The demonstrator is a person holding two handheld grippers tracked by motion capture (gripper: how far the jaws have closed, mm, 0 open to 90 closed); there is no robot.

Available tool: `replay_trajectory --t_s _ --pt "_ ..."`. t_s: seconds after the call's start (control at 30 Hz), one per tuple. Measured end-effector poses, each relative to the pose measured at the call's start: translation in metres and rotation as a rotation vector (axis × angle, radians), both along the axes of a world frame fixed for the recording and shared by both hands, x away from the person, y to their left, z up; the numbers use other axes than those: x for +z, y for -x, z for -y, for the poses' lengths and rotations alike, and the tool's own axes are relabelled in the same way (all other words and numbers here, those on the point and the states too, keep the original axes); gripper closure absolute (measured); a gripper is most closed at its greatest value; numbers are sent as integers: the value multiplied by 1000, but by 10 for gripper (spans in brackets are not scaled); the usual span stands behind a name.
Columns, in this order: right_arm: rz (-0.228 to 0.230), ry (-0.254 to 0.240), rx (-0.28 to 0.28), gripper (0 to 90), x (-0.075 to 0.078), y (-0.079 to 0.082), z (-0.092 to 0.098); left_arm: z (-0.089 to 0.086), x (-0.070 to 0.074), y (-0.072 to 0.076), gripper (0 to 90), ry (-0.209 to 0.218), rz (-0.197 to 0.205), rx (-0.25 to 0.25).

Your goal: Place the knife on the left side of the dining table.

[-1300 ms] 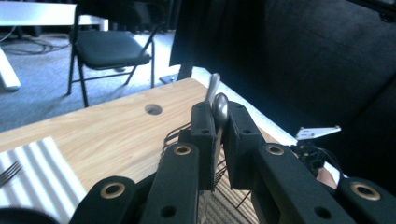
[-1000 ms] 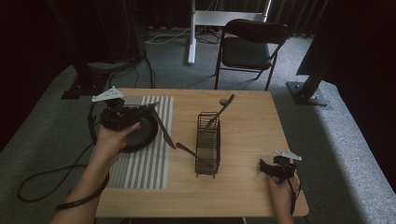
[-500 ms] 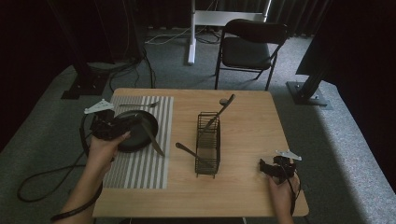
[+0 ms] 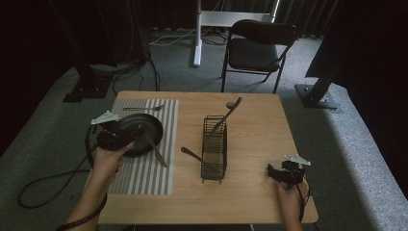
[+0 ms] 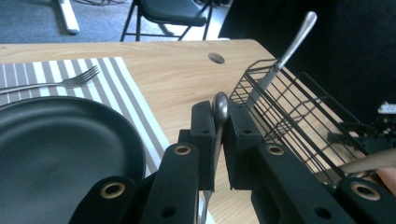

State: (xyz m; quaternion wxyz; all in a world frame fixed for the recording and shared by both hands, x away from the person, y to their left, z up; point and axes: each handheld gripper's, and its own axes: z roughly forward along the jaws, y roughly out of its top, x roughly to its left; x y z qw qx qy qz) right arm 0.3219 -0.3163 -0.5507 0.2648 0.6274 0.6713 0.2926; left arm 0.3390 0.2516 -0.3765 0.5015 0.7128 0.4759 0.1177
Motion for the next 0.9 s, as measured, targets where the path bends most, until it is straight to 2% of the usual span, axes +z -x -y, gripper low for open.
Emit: replay_trajectory --t_s 0.1,0.17,0.3,0.43,0.57,0.7,0.9 --pt "0 0 0 121 0 0 0 0 -3 0 838 1 -2 7" --pt "-1 -1 0 120 0 0 0 -3 -6 1 838 18 -3 12" --pt "-1 -1 0 121 0 0 0 -9 -6 5 837 14 -5 8" --pt "-1 -1 0 120 0 0 0 -20 -9 12 836 26 -15 -7" --pt "-1 0 0 120 0 0 0 -33 -15 19 833 49 -27 -2" --pt "-1 0 0 121 0 0 0 -43 -19 25 823 46 -29 -4" --pt "-1 0 0 121 0 0 0 -60 -28 30 807 71 -42 19"
